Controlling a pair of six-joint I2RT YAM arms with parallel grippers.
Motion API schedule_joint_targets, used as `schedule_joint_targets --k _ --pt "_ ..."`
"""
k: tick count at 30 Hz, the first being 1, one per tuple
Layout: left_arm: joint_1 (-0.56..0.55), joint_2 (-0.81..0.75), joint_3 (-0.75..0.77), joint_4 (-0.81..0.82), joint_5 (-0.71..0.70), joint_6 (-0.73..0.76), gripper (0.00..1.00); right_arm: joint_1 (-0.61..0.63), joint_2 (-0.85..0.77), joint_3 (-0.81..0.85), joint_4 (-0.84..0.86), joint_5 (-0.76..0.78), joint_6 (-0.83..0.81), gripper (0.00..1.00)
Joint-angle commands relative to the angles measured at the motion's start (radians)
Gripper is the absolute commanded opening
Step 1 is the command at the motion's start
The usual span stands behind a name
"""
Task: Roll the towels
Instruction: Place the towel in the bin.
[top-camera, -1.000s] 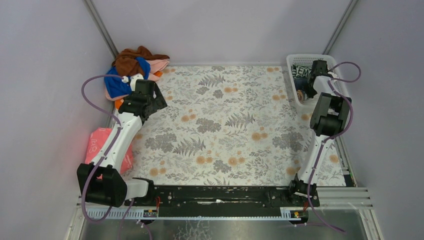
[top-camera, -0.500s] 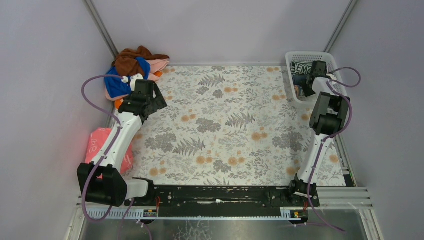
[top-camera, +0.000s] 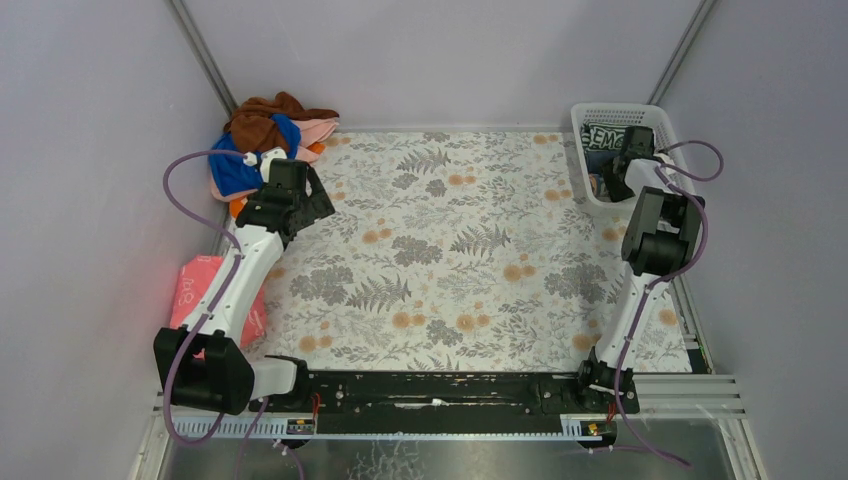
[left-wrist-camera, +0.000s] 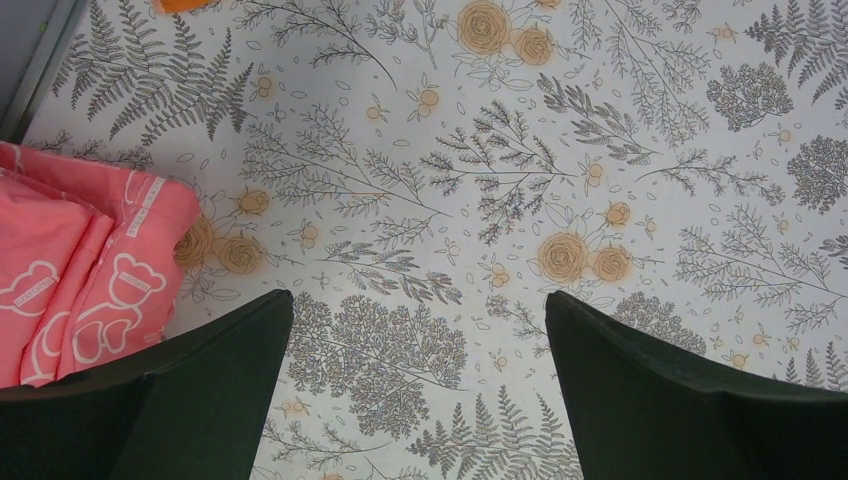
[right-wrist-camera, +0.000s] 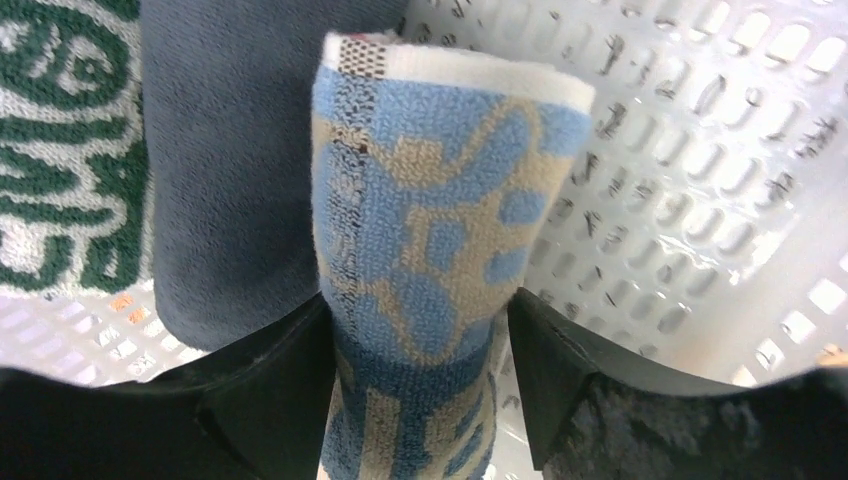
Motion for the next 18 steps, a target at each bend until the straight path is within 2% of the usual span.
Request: schedule_joint_targets --k 1,7,14,18 --pt "0.012 -0.025 -0.008 0.019 0.003 0.003 0.97 -0.001 -0.111 -0.049 -0.008 -0.003 0.011 0.7" --pt "0.014 -0.033 -0.011 0.021 0.017 0.001 0.97 -0.004 -0.195 -0.1 -0.005 0.009 -0.029 0.8" --pt "0.025 -0.032 -0.008 0.021 0.044 -0.002 0.97 -0.008 -0.29 -0.181 0.023 0.007 -0.068 0.8" --pt "0.033 -0.034 -0.011 0.021 0.063 -0.005 0.97 -0.02 -0.279 -0.208 0.032 -0.015 -0.049 0.77"
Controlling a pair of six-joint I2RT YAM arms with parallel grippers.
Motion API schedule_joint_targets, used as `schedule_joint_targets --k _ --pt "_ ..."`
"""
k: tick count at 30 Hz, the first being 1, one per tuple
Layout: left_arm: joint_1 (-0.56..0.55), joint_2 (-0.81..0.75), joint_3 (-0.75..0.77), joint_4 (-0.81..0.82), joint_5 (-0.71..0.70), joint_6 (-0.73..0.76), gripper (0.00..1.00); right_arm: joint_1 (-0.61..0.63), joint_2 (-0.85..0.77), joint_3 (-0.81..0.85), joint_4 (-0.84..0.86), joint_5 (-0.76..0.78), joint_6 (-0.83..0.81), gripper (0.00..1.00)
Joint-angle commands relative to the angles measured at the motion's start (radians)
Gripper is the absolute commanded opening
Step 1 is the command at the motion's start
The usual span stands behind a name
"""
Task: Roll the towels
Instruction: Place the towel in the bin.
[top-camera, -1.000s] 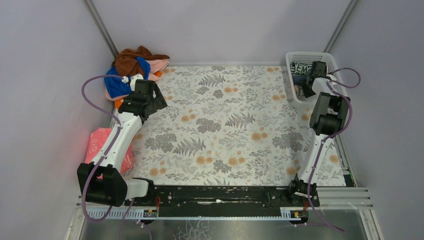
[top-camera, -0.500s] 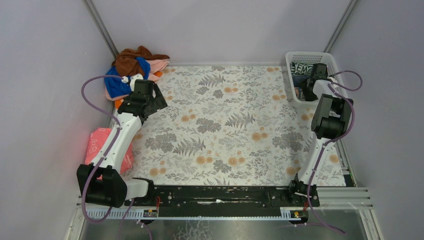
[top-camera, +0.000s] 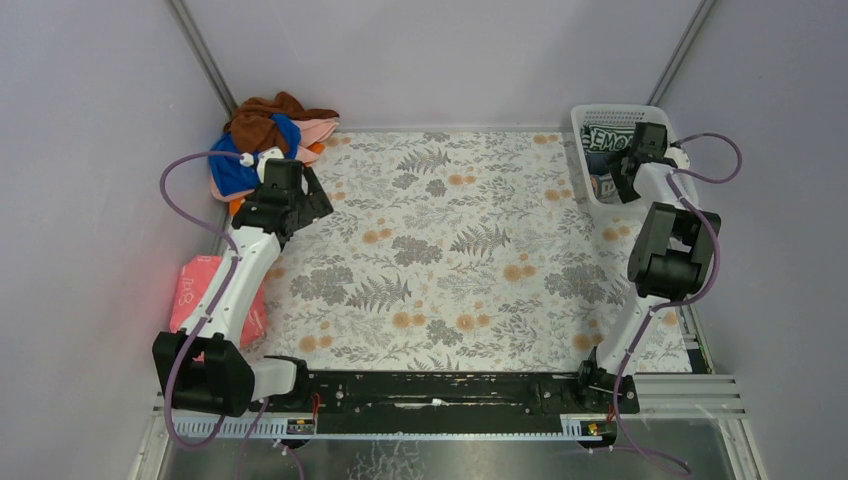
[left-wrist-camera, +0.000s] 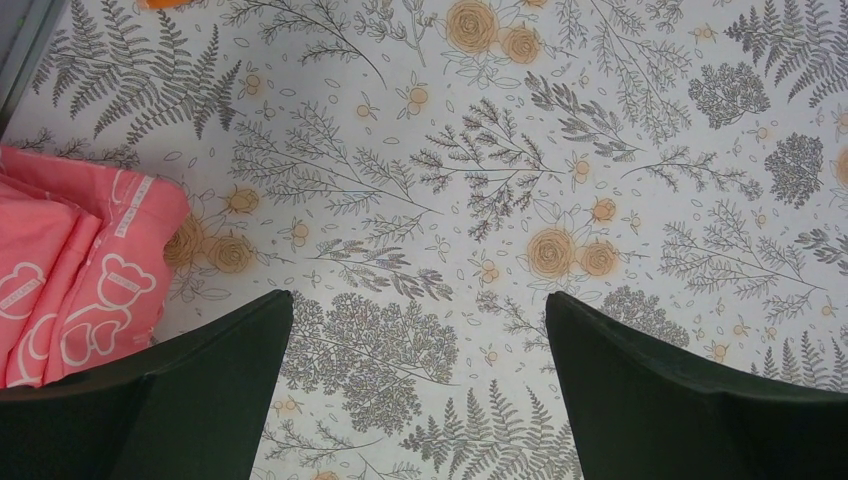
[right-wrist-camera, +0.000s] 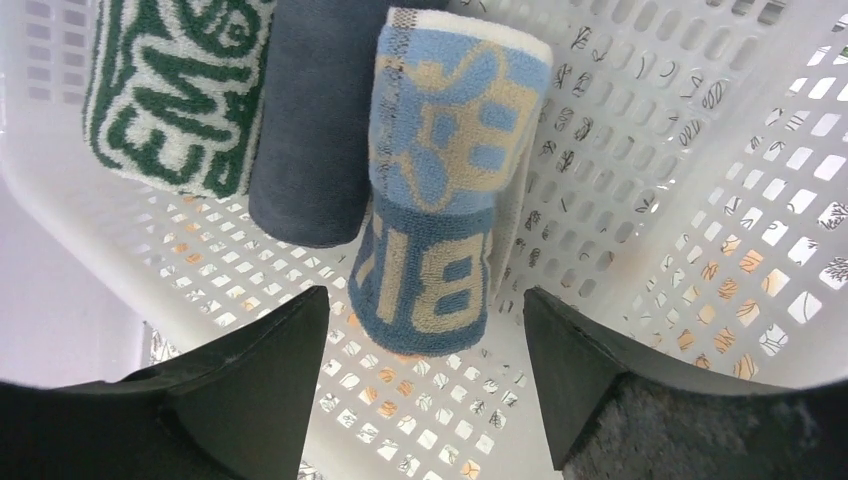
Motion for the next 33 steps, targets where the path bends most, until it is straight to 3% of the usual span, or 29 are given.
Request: schedule_joint_targets --k 1,6,13,18,24,33 --pt "0.018 -0.021 -0.011 0.02 0.024 -0.004 0.97 -0.015 -0.016 -0.026 0.026 -0.016 0.004 0.77" --pt "0.026 -0.02 -0.016 0.022 0.025 -0.004 0.97 -0.015 0.048 -0.041 0.1 -0.055 0.037 0.64" --pt "0.037 -0.007 -0.016 0.024 0.03 -0.006 0.97 -0.018 0.13 -0.058 0.272 -0.122 0.066 0.26" --pt "0.045 0.002 -0.012 0.023 0.038 -0.007 0.97 -0.02 0.15 -0.11 0.443 -0.167 0.11 0.15" --pt "0.056 0.004 -0.014 0.025 0.051 -0.009 0.97 -0.026 0.167 -0.141 0.591 -0.191 0.15 0.14" --pt "0.064 0.003 -0.015 0.026 0.07 -0.011 0.97 -0.027 0.084 -0.149 0.517 -0.161 0.091 0.52"
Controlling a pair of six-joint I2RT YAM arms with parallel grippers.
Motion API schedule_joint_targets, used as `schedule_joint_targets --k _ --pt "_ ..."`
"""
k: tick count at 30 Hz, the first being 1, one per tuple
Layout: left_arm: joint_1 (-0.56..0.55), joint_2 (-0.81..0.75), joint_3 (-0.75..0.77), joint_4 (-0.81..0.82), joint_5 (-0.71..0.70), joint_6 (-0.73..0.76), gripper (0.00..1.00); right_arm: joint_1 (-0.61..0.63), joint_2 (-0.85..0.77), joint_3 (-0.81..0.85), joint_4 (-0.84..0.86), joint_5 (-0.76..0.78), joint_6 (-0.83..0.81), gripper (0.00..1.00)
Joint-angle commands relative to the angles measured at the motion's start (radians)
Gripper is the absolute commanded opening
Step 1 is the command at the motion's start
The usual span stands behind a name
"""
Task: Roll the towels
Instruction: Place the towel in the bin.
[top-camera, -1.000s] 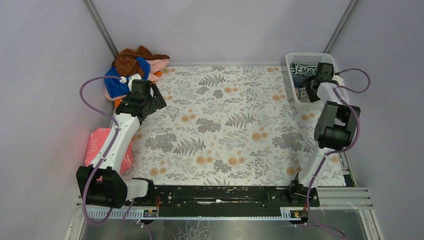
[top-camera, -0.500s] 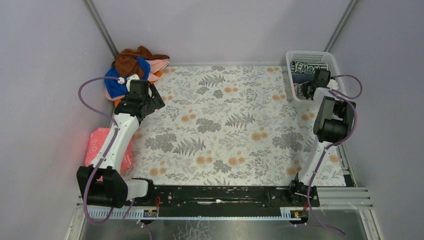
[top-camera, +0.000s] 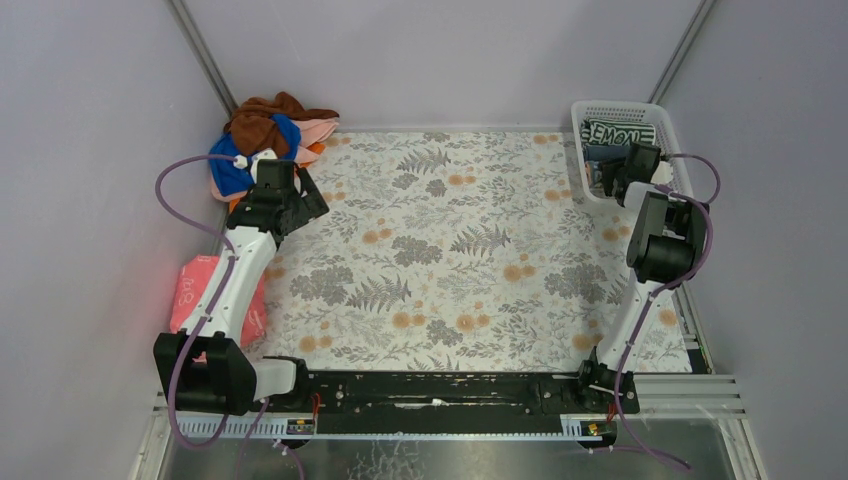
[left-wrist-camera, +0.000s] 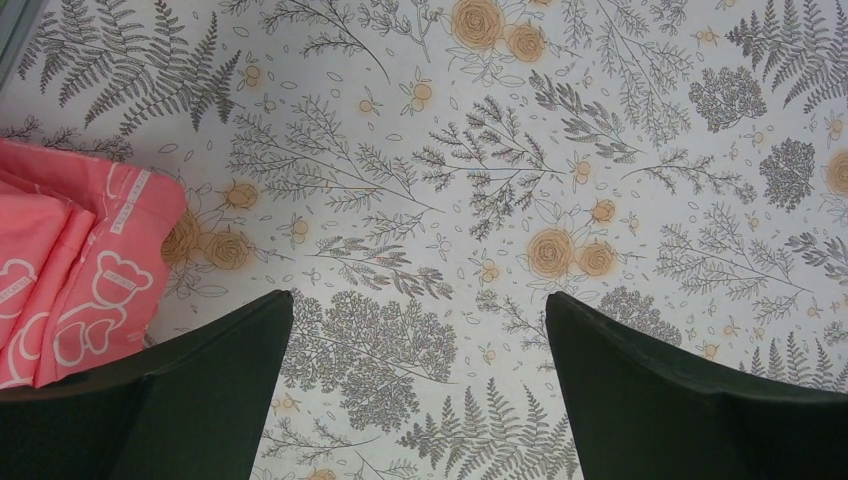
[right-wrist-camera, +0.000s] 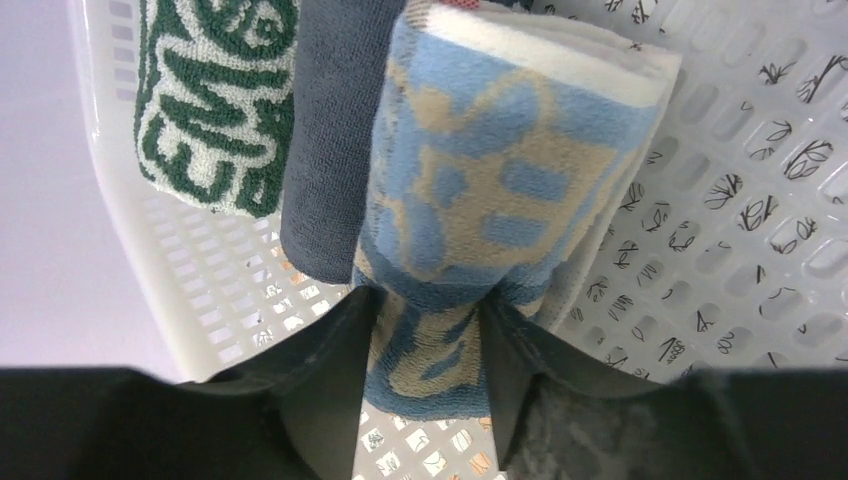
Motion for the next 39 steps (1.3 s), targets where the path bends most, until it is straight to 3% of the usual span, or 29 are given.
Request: schedule_joint_targets --k 1,11,16,24,29,31,34,39 --pt "0.011 0.001 -0.01 0.026 0.012 -0.009 0.97 -0.003 -0.087 -0.013 -0.022 0.043 -0.053 0.56" --pt "0.032 0.017 0.002 0.034 0.065 -0.042 0.98 -0.004 -0.295 -0.016 -0.256 0.092 -0.153 0.77" --pt "0.068 0.087 0.088 -0.009 0.027 -0.067 0.98 -0.003 -0.447 -0.063 -0.321 -0.042 -0.337 0.85" --pt "0.222 0.31 0.309 -0.006 0.078 -0.192 0.98 -0.003 -0.682 -0.359 -0.164 -0.407 -0.429 0.89" --pt "0.273 0.44 0.402 0.135 0.1 -0.273 0.97 0.003 -0.728 -0.488 -0.024 -0.58 -0.408 0.91" --pt "0.291 0.495 0.44 0.22 0.102 -0.304 0.96 0.016 -0.721 -0.507 0.032 -0.627 -0.384 0.99" --pt "0.3 0.612 0.518 0.297 0.067 -0.315 0.92 0.049 -0.692 -0.489 0.054 -0.681 -0.391 1.0" --pt "0.323 0.823 0.705 0.338 0.091 -0.311 0.77 0.105 -0.671 -0.473 0.018 -0.675 -0.453 0.99"
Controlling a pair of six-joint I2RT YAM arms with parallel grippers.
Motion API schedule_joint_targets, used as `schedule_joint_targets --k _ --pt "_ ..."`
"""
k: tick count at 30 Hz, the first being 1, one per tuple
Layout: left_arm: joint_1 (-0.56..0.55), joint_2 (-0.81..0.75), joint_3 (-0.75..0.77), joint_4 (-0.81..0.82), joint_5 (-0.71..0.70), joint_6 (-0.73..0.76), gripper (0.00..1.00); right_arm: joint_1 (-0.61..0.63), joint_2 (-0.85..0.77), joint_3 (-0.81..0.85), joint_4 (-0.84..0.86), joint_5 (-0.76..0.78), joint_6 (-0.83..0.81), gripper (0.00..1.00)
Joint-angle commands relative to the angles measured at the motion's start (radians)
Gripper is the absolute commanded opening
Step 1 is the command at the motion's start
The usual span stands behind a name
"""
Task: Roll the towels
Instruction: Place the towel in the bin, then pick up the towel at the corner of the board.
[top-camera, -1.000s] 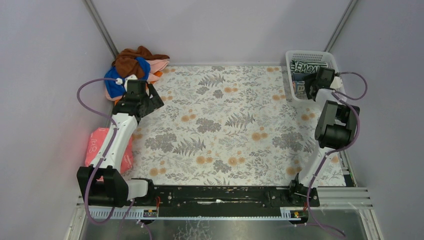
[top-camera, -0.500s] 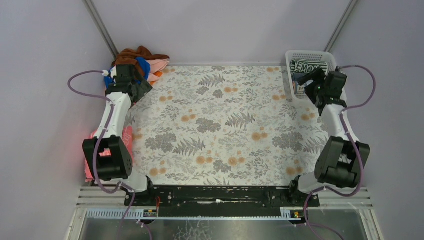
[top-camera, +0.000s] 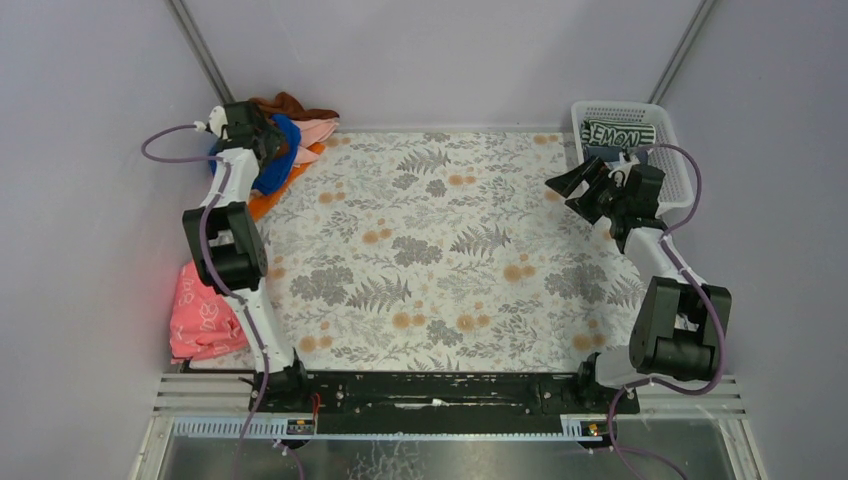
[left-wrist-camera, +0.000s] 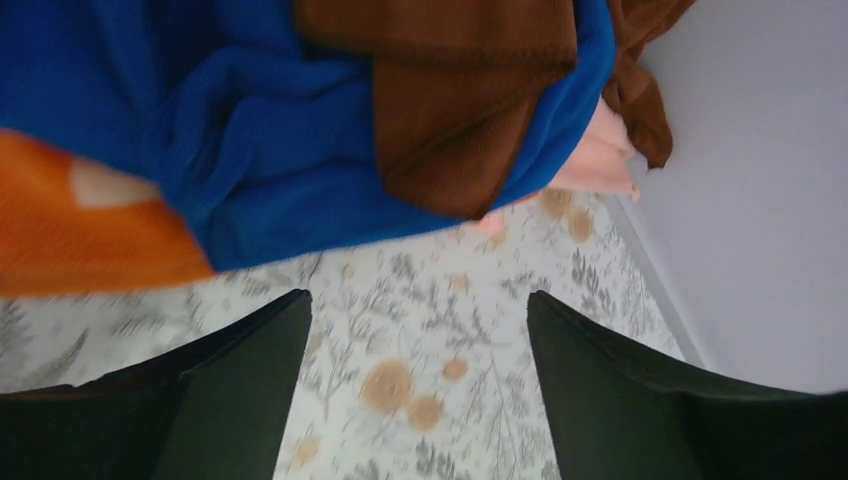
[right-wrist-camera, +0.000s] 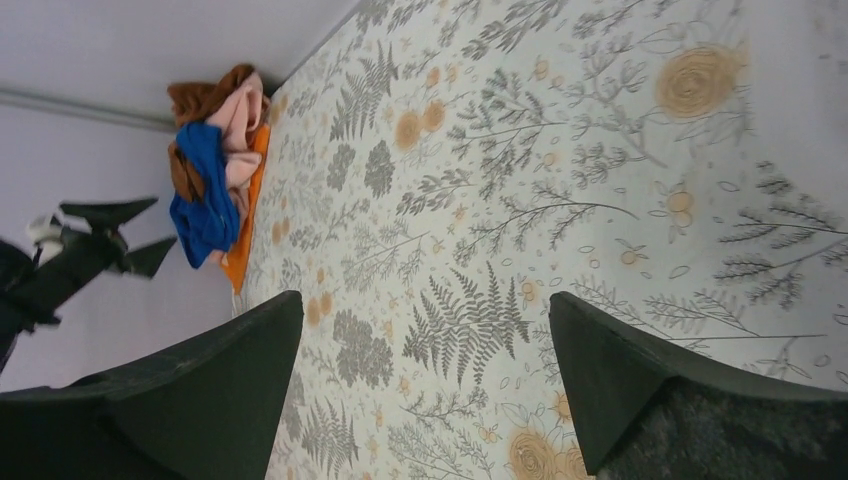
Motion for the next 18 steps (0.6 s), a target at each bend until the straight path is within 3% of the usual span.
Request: schedule_joint_targets --k 1,9,12,18 --pt "0.028 0.153 0.156 0.127 0.01 -0.021 0.72 0.05 0.021 0.047 0.037 -0.057 -0.066 1.0" --pt "0.064 0.382 0.397 0.118 0.052 -0.035 0.53 0.095 0.042 0.072 -0.017 -0.041 -0.121 0.99" --pt "0.074 0.418 0.419 0.128 0.091 -0.042 0.47 0.098 0.043 0.074 -0.027 -0.03 -0.13 1.0" --pt "0.08 0.34 0.333 0.208 0.156 -0.029 0.19 0.106 0.042 0.076 -0.037 -0.019 -0.14 1.0"
